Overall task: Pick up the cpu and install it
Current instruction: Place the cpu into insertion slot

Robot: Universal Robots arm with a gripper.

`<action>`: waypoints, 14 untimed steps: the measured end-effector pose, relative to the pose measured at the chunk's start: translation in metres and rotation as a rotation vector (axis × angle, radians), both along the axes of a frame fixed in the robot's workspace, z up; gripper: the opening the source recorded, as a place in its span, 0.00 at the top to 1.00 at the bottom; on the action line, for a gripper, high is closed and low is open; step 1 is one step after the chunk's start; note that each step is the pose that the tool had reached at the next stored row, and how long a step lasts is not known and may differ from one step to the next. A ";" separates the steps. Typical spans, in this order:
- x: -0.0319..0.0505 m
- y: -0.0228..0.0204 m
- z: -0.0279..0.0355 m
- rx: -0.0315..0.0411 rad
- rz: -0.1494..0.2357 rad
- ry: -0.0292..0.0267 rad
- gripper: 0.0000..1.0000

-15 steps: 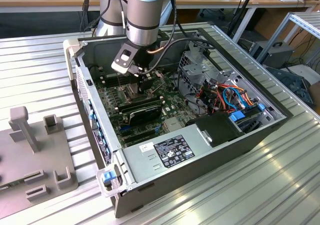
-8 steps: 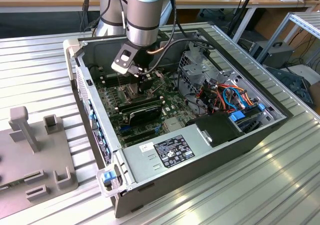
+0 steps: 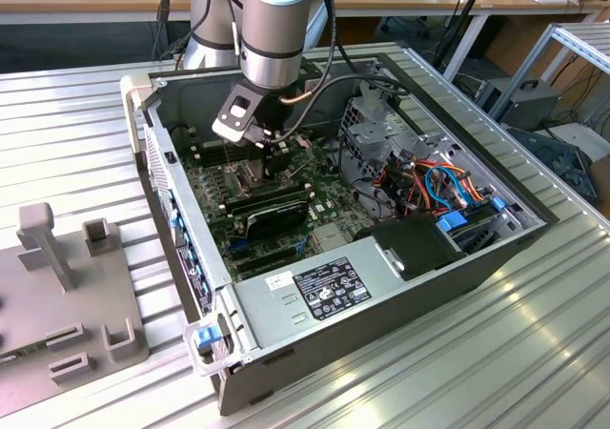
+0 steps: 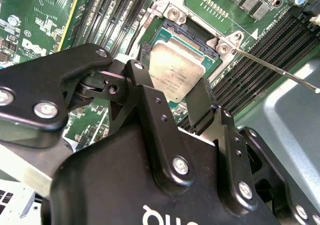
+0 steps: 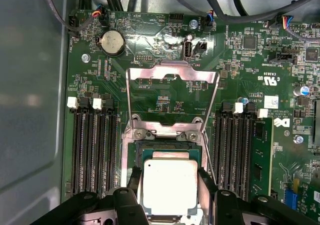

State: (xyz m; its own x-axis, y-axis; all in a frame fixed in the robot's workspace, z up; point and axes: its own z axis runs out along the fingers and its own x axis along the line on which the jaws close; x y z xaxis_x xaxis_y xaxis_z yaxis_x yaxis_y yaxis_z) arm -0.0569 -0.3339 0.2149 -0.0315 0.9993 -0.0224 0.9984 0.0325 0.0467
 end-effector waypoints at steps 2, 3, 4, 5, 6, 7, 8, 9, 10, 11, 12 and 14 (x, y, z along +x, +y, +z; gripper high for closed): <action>0.0000 0.0000 -0.0001 0.0001 0.000 0.0000 0.46; 0.0000 0.0000 -0.0004 0.0004 0.000 -0.0002 0.46; 0.0000 0.0000 -0.0005 0.0002 0.000 -0.0002 0.46; 0.0000 0.0000 -0.0005 0.0001 0.000 -0.0001 0.46; 0.0000 0.0000 -0.0004 0.0000 0.000 0.0000 0.46; 0.0001 0.0001 -0.0012 0.0005 0.000 -0.0004 0.46; 0.0000 0.0000 -0.0019 0.0001 0.000 -0.0001 0.46; 0.0000 0.0000 -0.0023 0.0002 0.000 -0.0001 0.46; 0.0000 0.0000 -0.0025 0.0000 0.000 -0.0001 0.46; 0.0000 0.0000 -0.0025 -0.0001 0.000 0.0000 0.46; 0.0000 0.0000 -0.0025 -0.0001 0.000 0.0000 0.46; 0.0000 0.0000 -0.0027 0.0001 0.000 -0.0001 0.46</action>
State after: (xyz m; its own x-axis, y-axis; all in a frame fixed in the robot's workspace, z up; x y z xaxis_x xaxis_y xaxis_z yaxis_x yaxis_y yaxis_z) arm -0.0569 -0.3339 0.2122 -0.0315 0.9993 -0.0223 0.9984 0.0325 0.0468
